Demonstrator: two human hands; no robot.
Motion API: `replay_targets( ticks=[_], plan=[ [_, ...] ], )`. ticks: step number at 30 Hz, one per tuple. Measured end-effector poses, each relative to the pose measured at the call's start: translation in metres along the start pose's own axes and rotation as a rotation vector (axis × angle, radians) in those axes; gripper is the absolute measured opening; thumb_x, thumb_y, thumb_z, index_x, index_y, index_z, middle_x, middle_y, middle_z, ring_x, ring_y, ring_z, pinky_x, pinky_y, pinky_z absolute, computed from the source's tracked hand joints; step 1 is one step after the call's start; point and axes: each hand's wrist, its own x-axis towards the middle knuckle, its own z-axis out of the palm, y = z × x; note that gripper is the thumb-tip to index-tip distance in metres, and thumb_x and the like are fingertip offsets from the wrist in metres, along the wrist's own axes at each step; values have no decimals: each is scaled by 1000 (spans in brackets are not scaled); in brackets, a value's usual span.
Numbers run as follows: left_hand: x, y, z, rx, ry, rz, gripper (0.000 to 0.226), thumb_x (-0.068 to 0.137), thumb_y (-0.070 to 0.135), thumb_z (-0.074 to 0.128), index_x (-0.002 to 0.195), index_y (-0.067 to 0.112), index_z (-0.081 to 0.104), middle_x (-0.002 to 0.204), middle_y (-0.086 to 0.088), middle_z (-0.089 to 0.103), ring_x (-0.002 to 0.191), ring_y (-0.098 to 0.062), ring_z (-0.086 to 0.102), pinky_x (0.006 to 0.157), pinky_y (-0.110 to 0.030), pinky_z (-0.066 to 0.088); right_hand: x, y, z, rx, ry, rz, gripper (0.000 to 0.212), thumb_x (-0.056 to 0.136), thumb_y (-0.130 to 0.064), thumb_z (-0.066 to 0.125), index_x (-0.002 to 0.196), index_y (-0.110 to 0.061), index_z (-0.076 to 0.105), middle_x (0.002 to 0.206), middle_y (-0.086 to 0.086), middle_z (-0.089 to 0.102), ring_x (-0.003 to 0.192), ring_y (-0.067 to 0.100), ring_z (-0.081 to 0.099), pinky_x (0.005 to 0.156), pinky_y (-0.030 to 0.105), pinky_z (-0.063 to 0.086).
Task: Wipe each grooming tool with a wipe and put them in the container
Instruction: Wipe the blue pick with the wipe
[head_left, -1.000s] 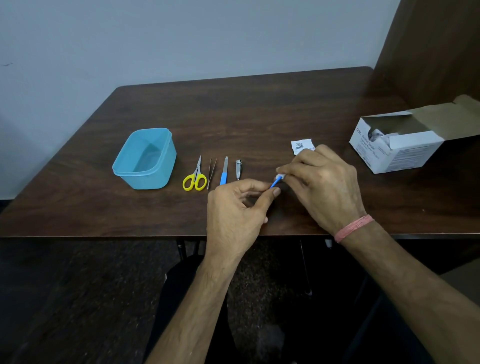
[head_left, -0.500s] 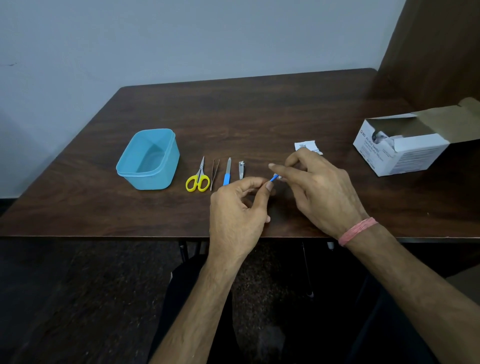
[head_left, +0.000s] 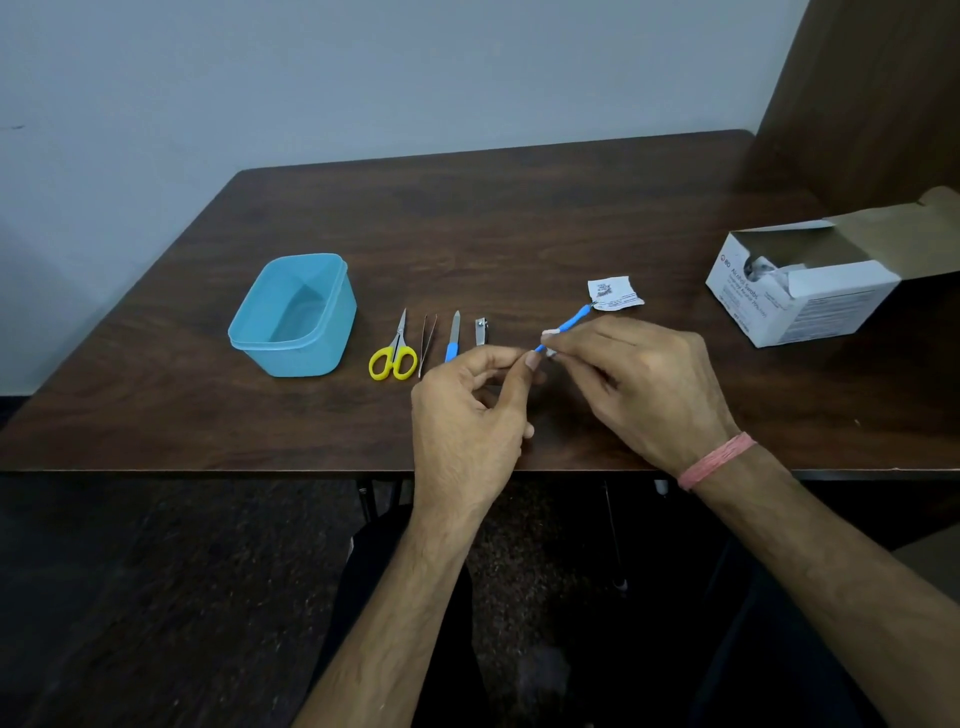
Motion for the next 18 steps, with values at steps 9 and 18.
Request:
replay_targets(
  ticks=[9,18],
  plan=[
    [1,1,-3,-54,-75,-6,18,114,21,67,111,27,83,100,14,86,52,-11,67,44,-24,49,2,-2,-1,23,45,19,17,104,-12,74,113,-20,87,110,-6,83,93,20,81,62,42,63],
    [2,2,-6,-74,-105,22,20,113,18,68,116,30,84,102,13,85,54,-10,70,44,-23,52,1,-1,-3,72,-13,-115,23,102,-5,74,115,-19,86,116,-6,82,87,24,77,67,44,63]
  ],
)
